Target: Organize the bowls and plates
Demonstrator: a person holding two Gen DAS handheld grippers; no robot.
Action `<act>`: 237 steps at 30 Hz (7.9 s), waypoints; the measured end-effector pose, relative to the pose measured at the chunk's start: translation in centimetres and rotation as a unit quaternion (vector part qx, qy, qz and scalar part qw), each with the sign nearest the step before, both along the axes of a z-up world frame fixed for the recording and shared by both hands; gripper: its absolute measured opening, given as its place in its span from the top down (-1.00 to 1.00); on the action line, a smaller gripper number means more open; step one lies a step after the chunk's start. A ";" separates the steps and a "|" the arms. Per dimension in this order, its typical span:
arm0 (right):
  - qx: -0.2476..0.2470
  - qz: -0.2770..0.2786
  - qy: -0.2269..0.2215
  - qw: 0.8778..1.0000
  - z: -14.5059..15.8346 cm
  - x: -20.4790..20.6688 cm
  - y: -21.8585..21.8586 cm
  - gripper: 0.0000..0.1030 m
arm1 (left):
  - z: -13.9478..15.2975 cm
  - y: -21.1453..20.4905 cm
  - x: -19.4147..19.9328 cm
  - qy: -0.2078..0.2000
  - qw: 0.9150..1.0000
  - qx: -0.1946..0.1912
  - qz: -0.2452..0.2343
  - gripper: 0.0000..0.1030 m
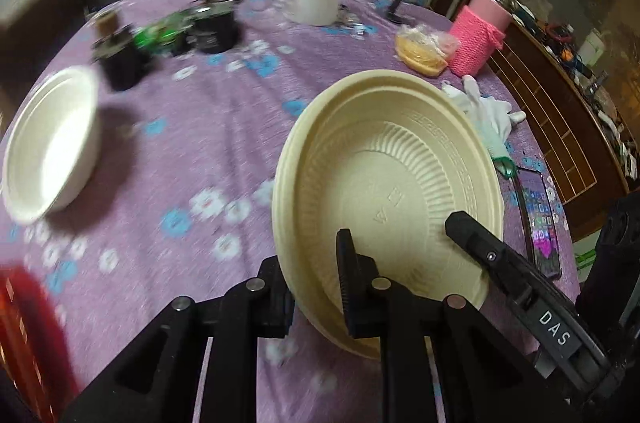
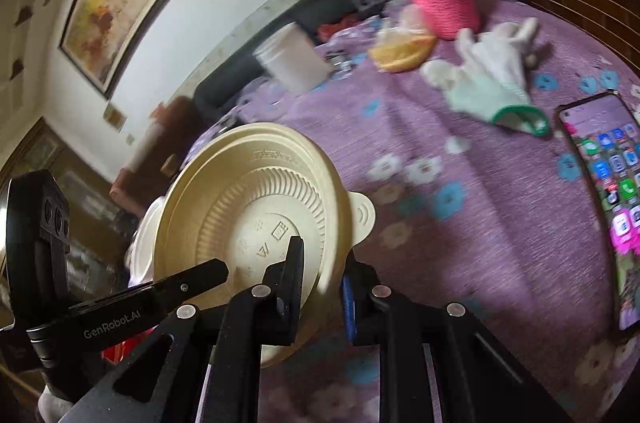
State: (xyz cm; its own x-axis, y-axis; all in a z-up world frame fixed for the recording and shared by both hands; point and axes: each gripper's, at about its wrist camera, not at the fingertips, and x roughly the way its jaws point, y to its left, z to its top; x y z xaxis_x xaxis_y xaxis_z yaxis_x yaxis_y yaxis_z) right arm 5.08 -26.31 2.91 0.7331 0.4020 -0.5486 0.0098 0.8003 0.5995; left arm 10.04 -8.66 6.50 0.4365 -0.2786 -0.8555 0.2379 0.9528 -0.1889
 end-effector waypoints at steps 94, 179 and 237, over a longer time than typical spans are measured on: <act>-0.178 0.251 -0.108 0.945 19.4 -24.3 24.1 -0.64 | 7.4 26.2 -21.4 -0.119 0.974 -0.057 0.186 -0.45; -0.177 0.105 0.019 0.978 6.9 0.6 16.8 -0.64 | 11.4 27.3 -7.9 -0.038 0.991 -0.046 0.118 -0.54; -0.041 0.142 0.017 0.989 6.4 6.2 22.2 0.22 | 12.4 30.2 -3.5 -0.040 0.988 -0.067 0.137 -0.57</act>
State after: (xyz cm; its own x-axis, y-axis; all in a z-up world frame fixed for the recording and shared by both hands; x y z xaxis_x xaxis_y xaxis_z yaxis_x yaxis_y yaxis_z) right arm 11.26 -4.13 9.26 0.5783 0.5415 -0.6102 -0.2034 0.8201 0.5349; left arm 6.58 21.57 18.88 0.5756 -0.2491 -0.7788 -0.0055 0.9513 -0.3083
